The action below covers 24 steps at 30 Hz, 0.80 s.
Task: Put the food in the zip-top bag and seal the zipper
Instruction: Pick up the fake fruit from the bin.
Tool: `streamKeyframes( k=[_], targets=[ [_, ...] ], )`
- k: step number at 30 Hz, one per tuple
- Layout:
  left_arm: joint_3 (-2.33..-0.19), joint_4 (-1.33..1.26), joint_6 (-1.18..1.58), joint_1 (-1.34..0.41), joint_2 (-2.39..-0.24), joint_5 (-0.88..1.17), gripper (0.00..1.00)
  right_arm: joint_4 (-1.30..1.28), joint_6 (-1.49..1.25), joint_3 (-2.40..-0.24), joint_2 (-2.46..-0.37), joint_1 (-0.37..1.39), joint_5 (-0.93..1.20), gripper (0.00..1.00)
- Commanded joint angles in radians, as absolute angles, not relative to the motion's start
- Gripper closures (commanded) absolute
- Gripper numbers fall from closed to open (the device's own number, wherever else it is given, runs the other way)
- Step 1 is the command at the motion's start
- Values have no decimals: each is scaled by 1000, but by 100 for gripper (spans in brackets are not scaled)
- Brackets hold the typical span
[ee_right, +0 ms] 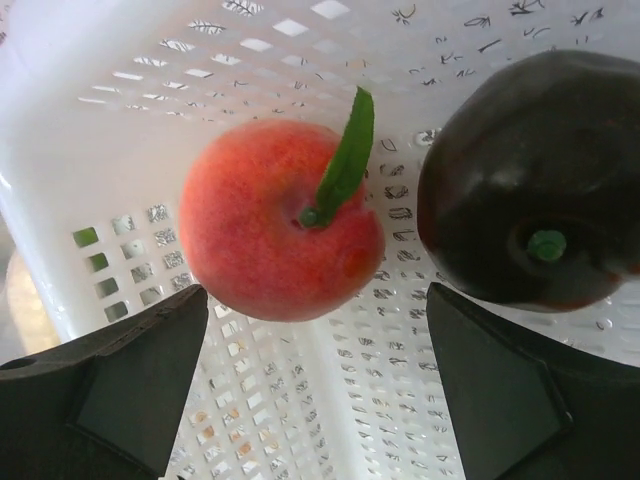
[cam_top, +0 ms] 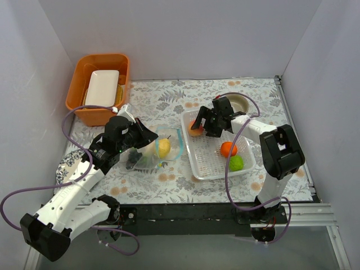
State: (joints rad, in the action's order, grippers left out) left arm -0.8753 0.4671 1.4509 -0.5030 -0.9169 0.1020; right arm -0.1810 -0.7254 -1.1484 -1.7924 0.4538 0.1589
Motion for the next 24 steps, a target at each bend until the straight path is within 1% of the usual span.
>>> streamKeyframes(
  k=[1, 7, 9, 11, 12, 13, 14, 16, 18, 24],
  targets=[
    [-877, 469, 1443, -500, -903, 123, 100, -51, -770, -1135, -1801, 451, 167, 3],
    [-879, 460, 1442, -500, -911, 124, 100, -9, -776, -1140, -1848, 451, 182, 3],
    [-881, 460, 1440, -500, -910, 123, 100, -23, -775, -1152, -1870, 451, 190, 5],
    [-879, 463, 1439, -500, -907, 123, 100, -18, -773, -1141, -1865, 451, 190, 10],
    [-877, 463, 1440, -500, -908, 123, 100, -11, -772, -1120, -1856, 451, 192, 17],
    [-877, 468, 1437, -500, -907, 123, 100, -9, -767, -1108, -1847, 451, 193, 29],
    [-876, 468, 1437, -500, -907, 123, 100, 18, -761, -1098, -1826, 451, 190, 34],
    [-874, 472, 1434, -500, -908, 121, 100, 26, -744, -1072, -1801, 451, 189, 41],
    [-868, 474, 1436, -500, -905, 123, 100, 8, -710, -1065, -1761, 453, 183, 45],
    [-861, 462, 1443, -500, -908, 127, 100, -124, -592, -1055, -1674, 456, 167, 47]
  ],
)
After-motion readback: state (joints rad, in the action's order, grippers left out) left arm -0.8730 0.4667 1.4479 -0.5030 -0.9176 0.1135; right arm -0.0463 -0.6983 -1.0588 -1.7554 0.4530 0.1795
